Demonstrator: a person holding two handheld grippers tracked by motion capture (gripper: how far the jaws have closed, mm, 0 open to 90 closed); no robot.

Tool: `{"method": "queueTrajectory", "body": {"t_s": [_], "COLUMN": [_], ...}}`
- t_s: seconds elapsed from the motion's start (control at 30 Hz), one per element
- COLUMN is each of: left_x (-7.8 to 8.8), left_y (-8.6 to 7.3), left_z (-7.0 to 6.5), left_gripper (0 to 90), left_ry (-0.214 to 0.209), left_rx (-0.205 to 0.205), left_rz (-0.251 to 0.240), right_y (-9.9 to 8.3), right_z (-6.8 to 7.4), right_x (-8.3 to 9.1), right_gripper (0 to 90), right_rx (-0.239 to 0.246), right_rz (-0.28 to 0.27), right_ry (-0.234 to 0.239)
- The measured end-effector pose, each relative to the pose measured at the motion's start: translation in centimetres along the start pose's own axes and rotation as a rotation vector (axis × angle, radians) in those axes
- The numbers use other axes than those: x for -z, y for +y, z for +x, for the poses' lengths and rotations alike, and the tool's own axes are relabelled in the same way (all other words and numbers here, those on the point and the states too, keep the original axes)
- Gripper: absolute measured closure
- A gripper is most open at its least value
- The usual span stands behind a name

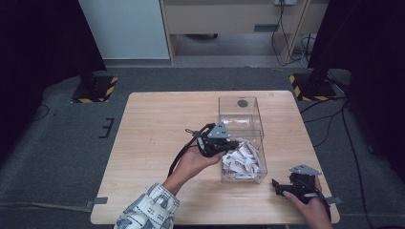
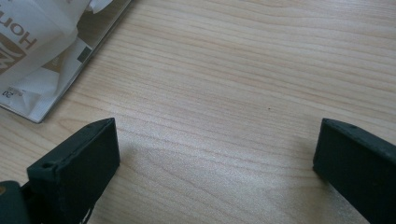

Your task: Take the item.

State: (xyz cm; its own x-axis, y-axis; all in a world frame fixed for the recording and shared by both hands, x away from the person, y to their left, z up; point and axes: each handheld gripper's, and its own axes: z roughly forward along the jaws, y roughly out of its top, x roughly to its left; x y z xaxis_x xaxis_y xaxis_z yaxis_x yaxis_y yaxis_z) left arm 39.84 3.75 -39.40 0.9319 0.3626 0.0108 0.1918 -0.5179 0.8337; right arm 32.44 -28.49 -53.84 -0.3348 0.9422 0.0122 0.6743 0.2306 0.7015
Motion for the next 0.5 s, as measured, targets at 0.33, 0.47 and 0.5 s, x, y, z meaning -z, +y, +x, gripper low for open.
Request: {"method": "queueTrajectory", "body": {"t_s": [0.33,0.47,0.5], "left_x": [0.61,0.86,0.93], "left_y": [0.12,0.13,0.13], "left_z": [0.2,0.32,0.35], "left_gripper": [89.8,89.8,89.8], "left_ry": [0.007,0.009,0.01], "left_rx": [-0.006,-0.003,-0.003], "left_rz": [-0.005,-0.011,-0.011], "right_y": [0.0,0.0,0.0], "right_z": [-0.01,-0.02,-0.02], "right_x": [0.0,0.0,0.0], "right_gripper": [0.8,0.8,0.8], "right_rx": [0.002,0.002,0.002], "right_rz": [0.0,0.0,0.0], "right_ry": [0.0,0.0,0.0]}}
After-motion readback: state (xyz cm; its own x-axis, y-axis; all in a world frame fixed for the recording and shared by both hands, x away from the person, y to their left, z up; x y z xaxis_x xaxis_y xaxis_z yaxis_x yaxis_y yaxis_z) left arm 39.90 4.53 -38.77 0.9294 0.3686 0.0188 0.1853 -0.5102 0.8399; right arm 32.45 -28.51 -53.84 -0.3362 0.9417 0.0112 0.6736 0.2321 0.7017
